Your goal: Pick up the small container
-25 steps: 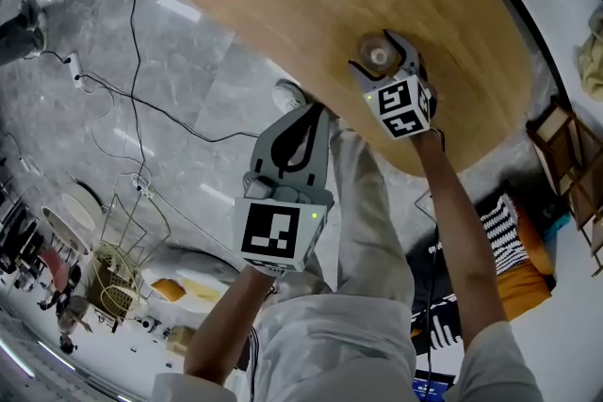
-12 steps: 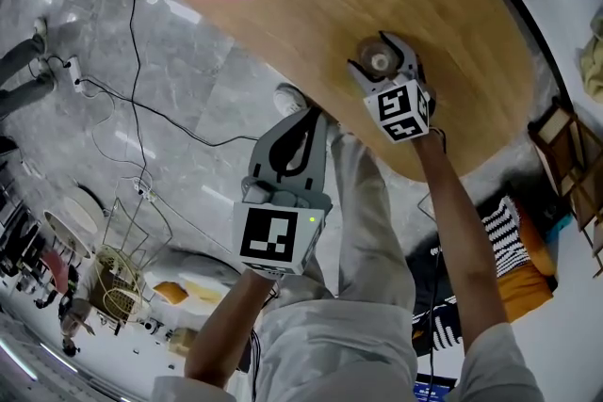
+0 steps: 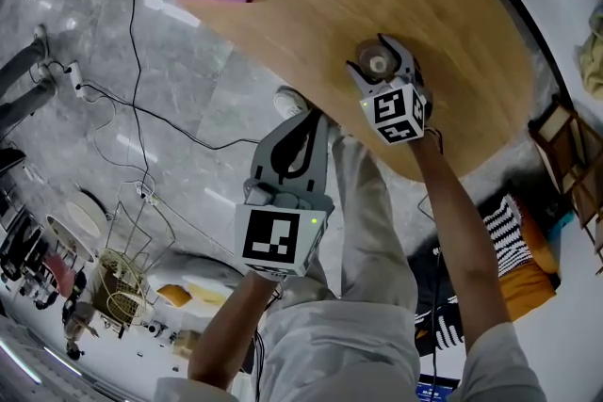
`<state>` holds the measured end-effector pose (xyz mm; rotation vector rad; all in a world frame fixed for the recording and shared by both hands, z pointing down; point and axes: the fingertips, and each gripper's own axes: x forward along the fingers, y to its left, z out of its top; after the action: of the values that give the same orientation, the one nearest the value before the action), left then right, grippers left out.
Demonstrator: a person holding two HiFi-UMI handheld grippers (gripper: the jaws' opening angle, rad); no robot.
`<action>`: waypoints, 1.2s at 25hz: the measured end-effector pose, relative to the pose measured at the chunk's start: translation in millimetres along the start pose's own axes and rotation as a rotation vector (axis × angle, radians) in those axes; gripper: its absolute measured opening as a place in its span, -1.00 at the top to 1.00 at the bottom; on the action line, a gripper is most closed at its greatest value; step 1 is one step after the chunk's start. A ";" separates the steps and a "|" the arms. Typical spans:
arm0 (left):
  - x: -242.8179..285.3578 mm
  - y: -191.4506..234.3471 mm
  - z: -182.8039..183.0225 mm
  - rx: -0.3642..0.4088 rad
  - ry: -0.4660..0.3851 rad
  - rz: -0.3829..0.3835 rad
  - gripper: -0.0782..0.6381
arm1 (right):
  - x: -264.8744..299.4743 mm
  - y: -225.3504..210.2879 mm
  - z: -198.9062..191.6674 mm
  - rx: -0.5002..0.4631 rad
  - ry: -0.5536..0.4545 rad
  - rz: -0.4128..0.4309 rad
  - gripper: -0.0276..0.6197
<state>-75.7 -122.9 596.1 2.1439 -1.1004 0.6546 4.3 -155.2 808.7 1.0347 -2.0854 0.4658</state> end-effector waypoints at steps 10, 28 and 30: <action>-12.8 6.1 4.3 0.002 -0.023 0.019 0.73 | -10.8 -6.7 10.5 0.039 -0.023 -0.033 -0.14; -67.2 -26.0 55.8 0.018 -0.102 0.015 0.73 | -95.8 -1.0 58.6 0.040 -0.047 -0.017 -0.14; -75.3 -29.0 61.2 0.021 -0.113 0.018 0.73 | -106.9 -0.9 64.8 0.044 -0.054 -0.022 -0.14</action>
<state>-82.5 -114.7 495.4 2.2146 -1.1782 0.5608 17.0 -138.7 685.4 1.1058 -2.1176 0.4802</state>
